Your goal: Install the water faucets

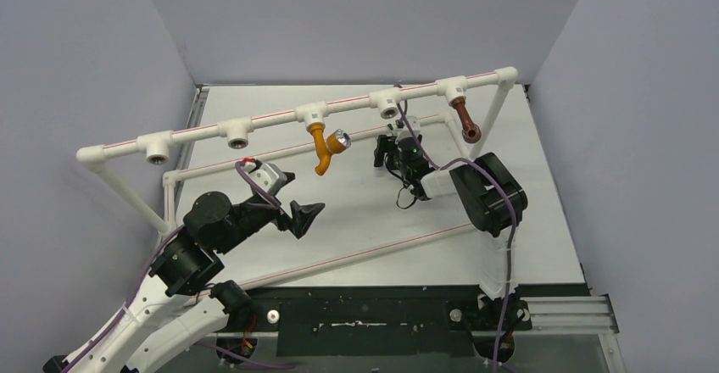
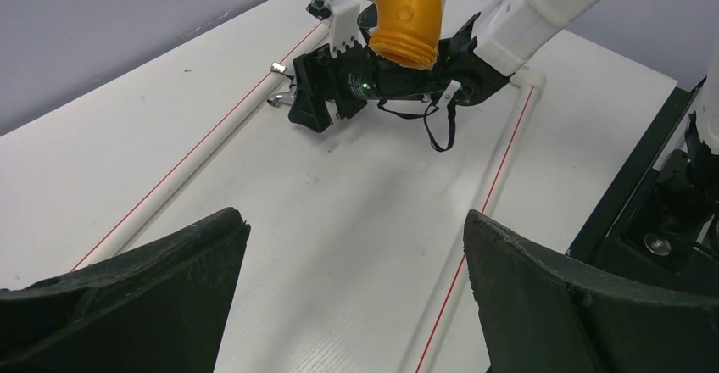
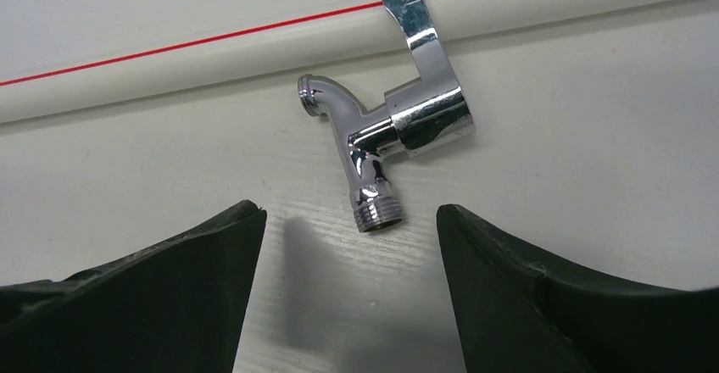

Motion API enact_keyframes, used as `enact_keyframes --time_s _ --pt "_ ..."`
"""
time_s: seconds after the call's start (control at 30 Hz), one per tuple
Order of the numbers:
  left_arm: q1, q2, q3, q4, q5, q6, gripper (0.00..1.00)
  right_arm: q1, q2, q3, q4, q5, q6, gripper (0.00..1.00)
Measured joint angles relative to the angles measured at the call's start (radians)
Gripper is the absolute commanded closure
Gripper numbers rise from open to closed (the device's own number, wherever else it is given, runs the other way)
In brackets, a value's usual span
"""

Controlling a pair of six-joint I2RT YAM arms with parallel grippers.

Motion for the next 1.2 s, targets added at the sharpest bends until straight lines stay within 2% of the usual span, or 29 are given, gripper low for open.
enact_keyframes --time_s 0.27,0.73,0.9,1.03,1.2 --pt "0.005 -0.001 0.000 0.000 0.008 0.000 0.03 0.000 0.032 0.058 -0.039 0.003 -0.040 0.35" --pt "0.006 -0.001 0.000 0.000 0.011 0.000 0.03 0.000 0.066 0.111 -0.072 0.030 -0.098 0.58" --pt "0.006 -0.003 0.000 0.000 0.011 0.000 0.03 0.000 0.066 0.117 -0.090 0.046 -0.122 0.78" --pt "0.007 -0.003 0.000 0.000 0.013 0.000 0.03 0.009 0.066 0.119 -0.095 0.059 -0.140 1.00" --pt "0.007 0.000 0.000 0.000 0.019 -0.001 0.03 0.031 0.065 0.109 -0.084 0.073 -0.150 1.00"
